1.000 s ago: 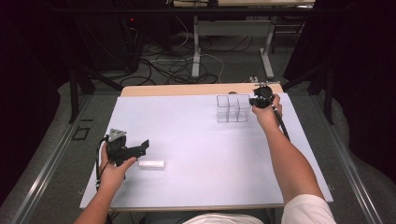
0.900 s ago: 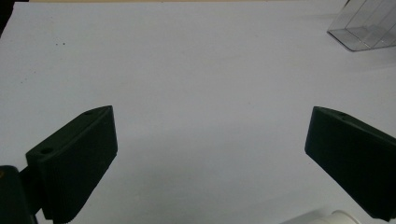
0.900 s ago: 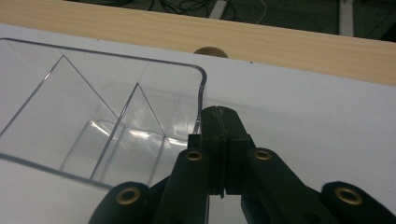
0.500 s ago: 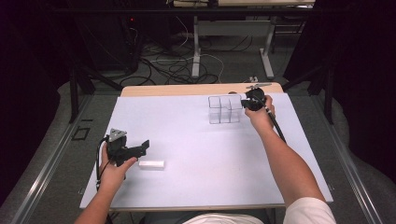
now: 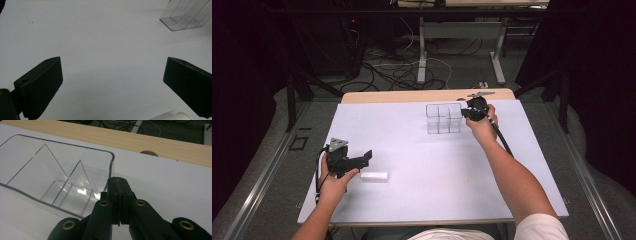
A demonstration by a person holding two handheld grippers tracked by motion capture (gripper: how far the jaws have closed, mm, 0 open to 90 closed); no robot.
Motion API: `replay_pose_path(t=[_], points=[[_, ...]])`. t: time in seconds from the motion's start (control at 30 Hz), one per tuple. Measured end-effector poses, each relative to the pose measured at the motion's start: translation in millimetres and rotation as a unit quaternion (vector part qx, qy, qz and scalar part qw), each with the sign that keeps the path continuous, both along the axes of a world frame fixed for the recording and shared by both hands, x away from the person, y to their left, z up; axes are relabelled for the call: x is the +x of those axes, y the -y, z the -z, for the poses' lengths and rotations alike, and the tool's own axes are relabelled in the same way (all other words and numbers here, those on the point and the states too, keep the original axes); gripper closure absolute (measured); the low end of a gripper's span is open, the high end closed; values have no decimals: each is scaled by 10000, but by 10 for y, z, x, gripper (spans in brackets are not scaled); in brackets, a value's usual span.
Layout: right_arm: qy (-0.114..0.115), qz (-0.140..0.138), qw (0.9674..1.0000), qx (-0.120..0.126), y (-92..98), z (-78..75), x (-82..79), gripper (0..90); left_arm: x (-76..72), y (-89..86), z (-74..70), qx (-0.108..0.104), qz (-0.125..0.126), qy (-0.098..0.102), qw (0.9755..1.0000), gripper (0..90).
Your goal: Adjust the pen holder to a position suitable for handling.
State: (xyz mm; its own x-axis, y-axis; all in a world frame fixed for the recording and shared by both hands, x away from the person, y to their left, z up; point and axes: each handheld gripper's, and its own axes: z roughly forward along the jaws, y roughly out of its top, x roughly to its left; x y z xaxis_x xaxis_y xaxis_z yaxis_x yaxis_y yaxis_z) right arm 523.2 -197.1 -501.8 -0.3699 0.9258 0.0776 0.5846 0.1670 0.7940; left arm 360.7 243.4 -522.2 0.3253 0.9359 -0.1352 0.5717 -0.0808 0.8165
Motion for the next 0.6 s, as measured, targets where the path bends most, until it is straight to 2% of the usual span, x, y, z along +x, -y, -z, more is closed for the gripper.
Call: replay_pose_path(t=[0.23,0.47,0.6], points=[[-75,-128,9998,154,-238,14,-34,900,1,1,2,-5,0,-4,10000,23],[-314,-225,9992,73,-469,43,-81,900,1,0,3,-19,-3,-20,10000,23],[-344,-258,9991,13,-547,55,-92,900,-1,-6,0,-19,-7,-23,10000,23]])
